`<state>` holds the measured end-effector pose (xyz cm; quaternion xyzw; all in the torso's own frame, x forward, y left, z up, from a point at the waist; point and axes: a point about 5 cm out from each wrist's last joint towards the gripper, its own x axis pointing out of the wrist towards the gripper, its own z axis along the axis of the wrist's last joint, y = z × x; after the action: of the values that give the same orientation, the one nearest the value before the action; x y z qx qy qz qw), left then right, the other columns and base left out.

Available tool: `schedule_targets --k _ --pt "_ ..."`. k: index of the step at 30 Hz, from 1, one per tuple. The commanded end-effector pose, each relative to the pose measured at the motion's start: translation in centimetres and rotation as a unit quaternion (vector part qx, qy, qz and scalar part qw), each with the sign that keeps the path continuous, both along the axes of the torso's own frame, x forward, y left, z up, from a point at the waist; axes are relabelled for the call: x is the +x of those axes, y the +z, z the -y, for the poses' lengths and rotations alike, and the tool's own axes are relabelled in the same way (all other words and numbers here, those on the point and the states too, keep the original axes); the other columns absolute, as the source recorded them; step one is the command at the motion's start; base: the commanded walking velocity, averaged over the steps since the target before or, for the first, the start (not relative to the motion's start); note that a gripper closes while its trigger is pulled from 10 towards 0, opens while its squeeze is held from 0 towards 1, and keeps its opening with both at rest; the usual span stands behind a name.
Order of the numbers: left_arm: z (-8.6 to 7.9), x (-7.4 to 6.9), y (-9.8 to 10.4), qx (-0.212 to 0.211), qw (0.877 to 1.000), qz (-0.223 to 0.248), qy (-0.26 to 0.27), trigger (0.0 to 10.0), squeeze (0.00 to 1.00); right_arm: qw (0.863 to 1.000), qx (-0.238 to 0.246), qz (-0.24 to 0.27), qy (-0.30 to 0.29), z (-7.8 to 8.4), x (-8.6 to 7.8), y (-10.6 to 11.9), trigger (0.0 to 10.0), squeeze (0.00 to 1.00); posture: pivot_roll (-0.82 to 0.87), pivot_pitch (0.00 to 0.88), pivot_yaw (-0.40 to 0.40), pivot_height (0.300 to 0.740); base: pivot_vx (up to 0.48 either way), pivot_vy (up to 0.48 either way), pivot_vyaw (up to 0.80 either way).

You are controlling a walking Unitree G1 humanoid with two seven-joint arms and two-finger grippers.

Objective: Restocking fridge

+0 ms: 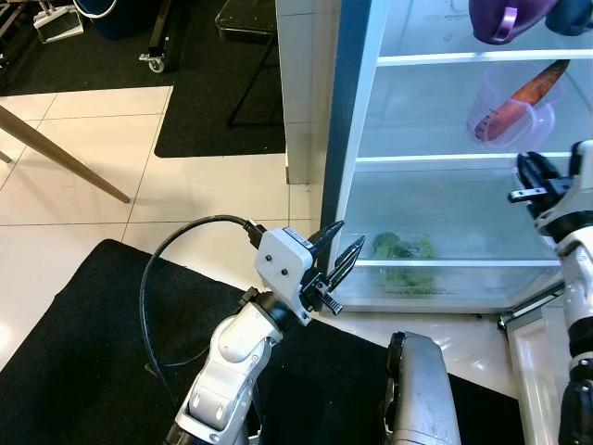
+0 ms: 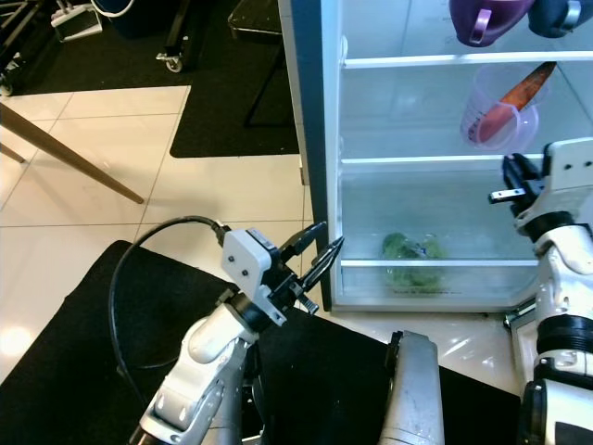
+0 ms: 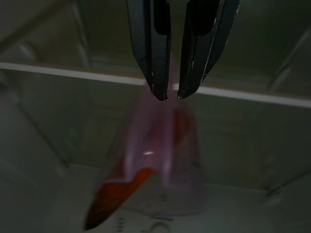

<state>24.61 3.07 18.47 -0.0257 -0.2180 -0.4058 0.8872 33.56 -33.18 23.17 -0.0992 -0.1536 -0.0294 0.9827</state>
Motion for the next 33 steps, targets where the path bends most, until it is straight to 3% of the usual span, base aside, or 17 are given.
schedule_targets --k 1,18,33 --pt "0.0 -0.1 -0.5 0.003 1.000 -0.009 -0.002 10.0 0.00 1.000 0.002 -0.002 -0.004 0.0 0.0 0.0 10.0 0.00 0.15 0.326 0.109 0.532 0.000 0.000 0.00" --pt "-0.1 -0.4 -0.5 0.004 1.000 -0.009 -0.003 10.0 0.00 1.000 0.003 0.002 -0.015 -1.3 1.4 0.6 10.0 0.00 0.16 0.328 0.109 0.532 0.000 0.000 0.00" --pt "-0.6 -1.1 -0.3 0.003 1.000 -0.016 0.003 10.0 0.00 1.000 0.000 -0.004 -0.021 -3.0 3.3 1.4 10.0 0.00 0.19 0.385 0.120 0.532 0.000 0.000 0.00"
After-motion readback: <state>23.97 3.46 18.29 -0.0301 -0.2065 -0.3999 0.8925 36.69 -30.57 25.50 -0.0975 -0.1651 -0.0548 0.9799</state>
